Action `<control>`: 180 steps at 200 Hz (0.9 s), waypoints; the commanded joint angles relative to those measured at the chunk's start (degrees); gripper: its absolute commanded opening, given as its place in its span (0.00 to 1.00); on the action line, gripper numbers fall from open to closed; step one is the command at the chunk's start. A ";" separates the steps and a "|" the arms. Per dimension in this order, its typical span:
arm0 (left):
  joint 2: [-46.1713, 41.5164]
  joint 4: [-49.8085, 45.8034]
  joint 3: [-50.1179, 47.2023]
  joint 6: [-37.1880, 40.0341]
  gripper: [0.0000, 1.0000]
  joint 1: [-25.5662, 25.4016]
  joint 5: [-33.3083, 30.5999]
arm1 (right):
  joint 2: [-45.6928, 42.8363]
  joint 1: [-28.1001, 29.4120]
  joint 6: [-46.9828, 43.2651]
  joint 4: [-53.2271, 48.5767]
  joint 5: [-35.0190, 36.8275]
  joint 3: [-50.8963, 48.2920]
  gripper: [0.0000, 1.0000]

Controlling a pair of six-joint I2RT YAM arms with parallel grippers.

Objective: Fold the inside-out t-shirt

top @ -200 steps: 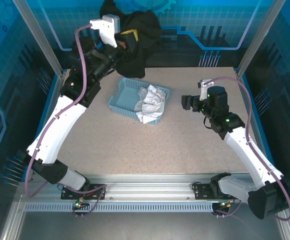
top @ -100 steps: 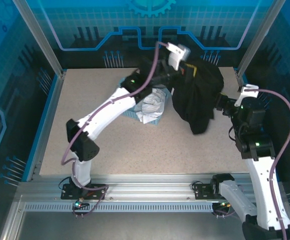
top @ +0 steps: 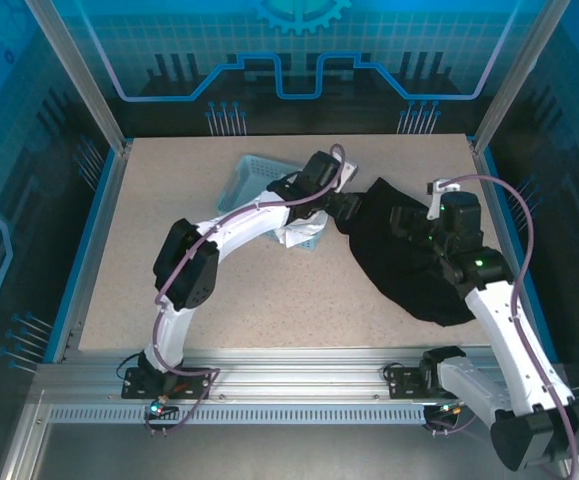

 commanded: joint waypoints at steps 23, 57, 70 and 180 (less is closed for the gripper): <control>7.02 -8.20 7.17 10.59 0.58 -0.21 -5.73 | 2.40 1.76 1.52 4.61 -3.34 -1.08 0.92; 9.22 -9.61 8.97 14.53 0.52 0.76 -10.70 | 2.49 1.84 1.77 5.15 -4.43 -1.97 0.92; 9.73 -10.54 9.22 14.89 0.49 1.44 -10.74 | 2.74 1.83 1.78 5.07 -4.50 -2.03 0.92; 6.95 -13.06 10.03 -5.78 0.07 21.84 -16.17 | 6.26 2.27 2.29 7.51 -6.81 -2.24 0.92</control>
